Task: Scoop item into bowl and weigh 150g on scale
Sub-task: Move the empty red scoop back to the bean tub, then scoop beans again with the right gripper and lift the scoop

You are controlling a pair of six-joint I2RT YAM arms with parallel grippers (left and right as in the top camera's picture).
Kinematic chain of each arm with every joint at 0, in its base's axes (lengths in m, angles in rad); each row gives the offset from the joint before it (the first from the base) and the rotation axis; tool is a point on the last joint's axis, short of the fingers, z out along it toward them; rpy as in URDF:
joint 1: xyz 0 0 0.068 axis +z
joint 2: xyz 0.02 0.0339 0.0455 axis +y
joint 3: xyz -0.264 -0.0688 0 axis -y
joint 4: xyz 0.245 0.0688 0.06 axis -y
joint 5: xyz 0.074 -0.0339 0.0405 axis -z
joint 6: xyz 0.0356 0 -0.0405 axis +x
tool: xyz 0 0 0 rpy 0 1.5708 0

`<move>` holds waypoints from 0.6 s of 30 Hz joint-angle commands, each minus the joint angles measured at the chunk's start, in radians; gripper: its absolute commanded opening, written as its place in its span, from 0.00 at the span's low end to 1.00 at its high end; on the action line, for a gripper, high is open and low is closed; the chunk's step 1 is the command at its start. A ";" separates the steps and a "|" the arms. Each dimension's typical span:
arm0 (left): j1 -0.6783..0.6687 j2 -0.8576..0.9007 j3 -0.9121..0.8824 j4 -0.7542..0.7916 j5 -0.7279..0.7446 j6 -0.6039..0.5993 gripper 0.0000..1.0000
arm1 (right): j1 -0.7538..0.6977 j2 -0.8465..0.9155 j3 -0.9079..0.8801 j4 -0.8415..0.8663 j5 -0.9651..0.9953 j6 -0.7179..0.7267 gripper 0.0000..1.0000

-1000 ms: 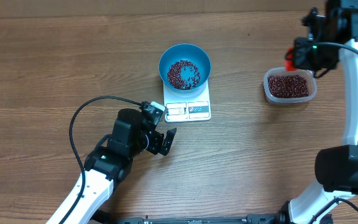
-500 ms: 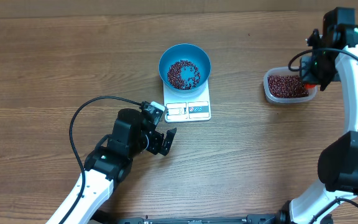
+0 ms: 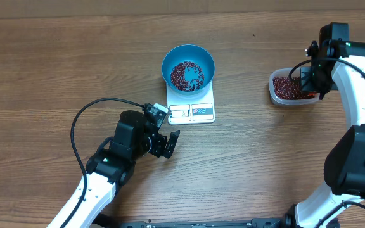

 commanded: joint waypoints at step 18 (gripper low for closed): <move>-0.004 -0.002 0.004 0.001 0.012 -0.009 1.00 | 0.000 -0.023 -0.113 0.065 -0.328 0.003 0.04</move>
